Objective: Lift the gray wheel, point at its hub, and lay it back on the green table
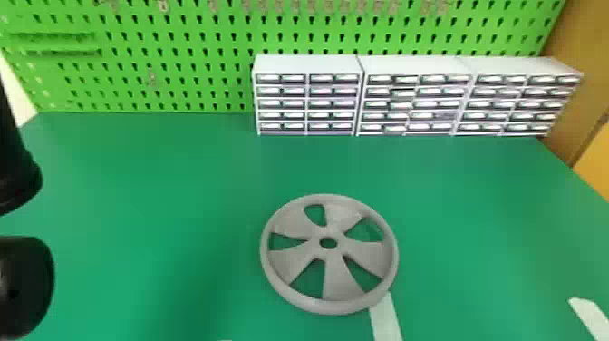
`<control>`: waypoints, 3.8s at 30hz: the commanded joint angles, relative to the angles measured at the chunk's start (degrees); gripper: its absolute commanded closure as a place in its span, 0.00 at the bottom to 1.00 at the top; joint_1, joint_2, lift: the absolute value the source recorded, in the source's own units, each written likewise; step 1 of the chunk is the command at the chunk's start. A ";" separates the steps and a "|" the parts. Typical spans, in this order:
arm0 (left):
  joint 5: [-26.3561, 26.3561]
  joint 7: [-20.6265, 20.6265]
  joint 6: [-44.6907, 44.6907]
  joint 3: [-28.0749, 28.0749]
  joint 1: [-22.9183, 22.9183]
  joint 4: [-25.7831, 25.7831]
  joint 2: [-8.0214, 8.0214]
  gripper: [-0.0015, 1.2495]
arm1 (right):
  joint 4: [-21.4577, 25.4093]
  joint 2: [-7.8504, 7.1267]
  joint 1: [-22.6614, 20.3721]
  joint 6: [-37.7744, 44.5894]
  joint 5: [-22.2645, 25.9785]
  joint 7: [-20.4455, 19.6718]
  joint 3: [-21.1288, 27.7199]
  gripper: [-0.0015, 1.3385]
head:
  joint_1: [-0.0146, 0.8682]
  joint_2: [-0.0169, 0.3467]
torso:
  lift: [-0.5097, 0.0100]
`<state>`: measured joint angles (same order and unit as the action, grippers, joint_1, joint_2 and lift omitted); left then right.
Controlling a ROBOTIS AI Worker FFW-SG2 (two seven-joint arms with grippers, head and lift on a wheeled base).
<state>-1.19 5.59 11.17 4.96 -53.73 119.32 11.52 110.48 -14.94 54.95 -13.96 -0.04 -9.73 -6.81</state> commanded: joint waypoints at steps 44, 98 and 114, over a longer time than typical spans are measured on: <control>1.80 0.38 -0.01 0.67 0.11 -0.05 0.00 0.00 | -0.36 -0.17 -0.29 0.25 -0.14 -0.64 -0.75 0.09 | 0.80 0.18 | 0.80; 0.48 3.72 -11.43 -1.53 17.95 -19.48 -2.20 0.01 | -11.34 0.00 -19.89 17.04 0.92 -1.43 3.82 0.09 | 0.80 0.18 | 0.80; -1.01 4.07 -16.09 -4.08 31.93 -19.65 -3.34 0.05 | -12.22 3.69 -32.63 19.06 1.53 -1.43 5.58 0.09 | 0.80 0.18 | 0.80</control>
<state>-1.55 9.75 -3.69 1.20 -25.02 99.82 8.31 98.61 -11.95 24.74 4.66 1.44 -11.16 -0.93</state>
